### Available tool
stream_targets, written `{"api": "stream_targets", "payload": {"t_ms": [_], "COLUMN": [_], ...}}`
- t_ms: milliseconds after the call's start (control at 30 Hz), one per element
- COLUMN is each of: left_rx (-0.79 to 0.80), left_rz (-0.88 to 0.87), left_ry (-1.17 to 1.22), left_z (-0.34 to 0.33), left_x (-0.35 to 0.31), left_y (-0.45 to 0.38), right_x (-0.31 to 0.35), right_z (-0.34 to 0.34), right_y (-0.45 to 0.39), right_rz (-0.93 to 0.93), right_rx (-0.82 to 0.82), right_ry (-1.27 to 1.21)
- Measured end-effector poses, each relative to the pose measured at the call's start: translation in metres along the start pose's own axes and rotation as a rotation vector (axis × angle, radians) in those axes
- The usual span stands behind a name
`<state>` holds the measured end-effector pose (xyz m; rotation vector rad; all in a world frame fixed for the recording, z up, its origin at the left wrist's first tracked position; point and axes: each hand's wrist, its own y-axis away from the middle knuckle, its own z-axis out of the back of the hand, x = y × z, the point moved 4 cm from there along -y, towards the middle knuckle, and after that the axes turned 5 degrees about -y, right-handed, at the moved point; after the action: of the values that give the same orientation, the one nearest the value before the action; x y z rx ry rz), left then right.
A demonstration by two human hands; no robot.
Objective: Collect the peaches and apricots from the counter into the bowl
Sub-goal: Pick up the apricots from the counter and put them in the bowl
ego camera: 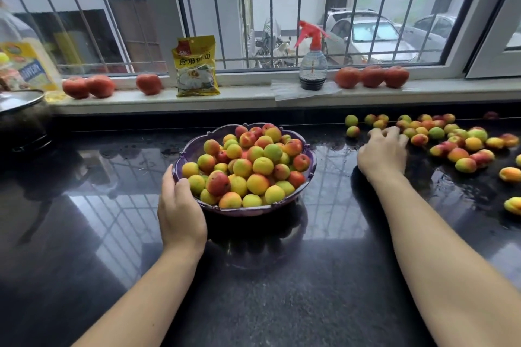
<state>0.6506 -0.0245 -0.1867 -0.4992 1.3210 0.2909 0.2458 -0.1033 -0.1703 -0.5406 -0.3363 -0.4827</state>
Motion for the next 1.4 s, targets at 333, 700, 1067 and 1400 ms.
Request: {"api": "stream_targets", "payload": {"t_ms": [333,700,1067,1400], "left_rx": [0.015,0.034,0.01,0.085], "left_rz": [0.002,0.049,0.048,-0.029], "left_ry": [-0.024,0.002,0.023,-0.04], "left_z": [0.0,0.004,0.007,0.001], "left_x": [-0.001,-0.005,-0.003,-0.005], "left_y": [0.002,0.005,0.004,0.004], "right_x": [0.006,0.195,0.199,0.051], "right_z": [-0.018,0.073,0.057,0.005], "right_y": [0.007,0.094,0.109,0.008], "right_rz": [0.037,0.665,0.747,-0.001], "right_rx": [0.192,0.556,0.359,0.199], "right_ry": [0.117,-0.599,-0.467,-0.245]}}
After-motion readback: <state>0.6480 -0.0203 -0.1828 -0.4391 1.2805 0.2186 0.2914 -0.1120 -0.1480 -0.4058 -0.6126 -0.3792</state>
